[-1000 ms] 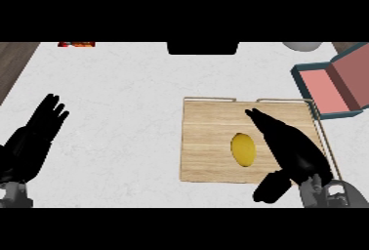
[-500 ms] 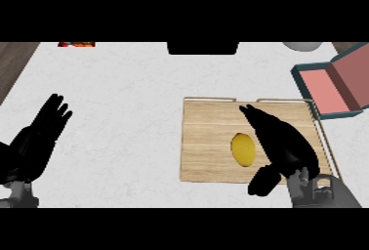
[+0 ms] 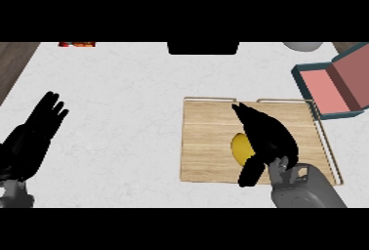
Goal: Pick the lemon from the tray and place it in the cardboard box
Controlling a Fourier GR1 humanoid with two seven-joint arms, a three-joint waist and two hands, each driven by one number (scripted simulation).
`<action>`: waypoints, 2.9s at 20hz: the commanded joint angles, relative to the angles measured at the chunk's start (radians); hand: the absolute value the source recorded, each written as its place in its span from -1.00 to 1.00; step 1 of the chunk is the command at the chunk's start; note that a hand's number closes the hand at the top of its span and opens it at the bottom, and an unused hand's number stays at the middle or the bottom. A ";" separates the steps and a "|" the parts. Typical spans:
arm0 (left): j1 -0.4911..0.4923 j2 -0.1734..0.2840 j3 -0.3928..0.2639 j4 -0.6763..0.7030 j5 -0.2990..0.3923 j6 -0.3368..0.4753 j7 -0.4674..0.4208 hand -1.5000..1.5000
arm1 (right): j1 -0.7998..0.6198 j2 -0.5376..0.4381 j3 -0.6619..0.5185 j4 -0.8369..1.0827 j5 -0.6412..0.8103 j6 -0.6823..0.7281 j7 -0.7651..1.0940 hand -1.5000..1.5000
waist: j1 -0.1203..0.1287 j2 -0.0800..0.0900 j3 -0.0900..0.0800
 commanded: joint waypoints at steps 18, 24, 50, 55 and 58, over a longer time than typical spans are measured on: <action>0.004 -0.059 0.063 -0.024 -0.044 -0.059 0.032 0.00 | 0.083 0.125 -0.005 0.140 0.206 0.025 -0.060 -1.00 | -0.002 0.000 0.000; 0.024 -0.066 0.086 -0.003 -0.076 -0.085 0.005 0.00 | 0.126 0.073 -0.072 0.109 0.211 0.070 -0.139 -1.00 | -0.004 -0.001 0.000; -0.001 -0.131 0.059 -0.058 -0.102 -0.106 0.039 0.00 | -0.257 0.110 -0.415 0.637 0.333 -0.190 -0.222 1.00 | 0.058 0.022 0.002; -0.029 -0.095 0.083 -0.034 -0.084 -0.134 0.046 0.00 | -0.432 0.014 -0.474 0.902 0.405 -0.326 -0.240 1.00 | 0.060 0.021 0.001; -0.059 -0.134 0.057 0.002 -0.124 -0.090 0.035 0.00 | -0.559 -0.010 -0.479 1.008 0.437 -0.389 -0.262 1.00 | 0.050 0.021 0.001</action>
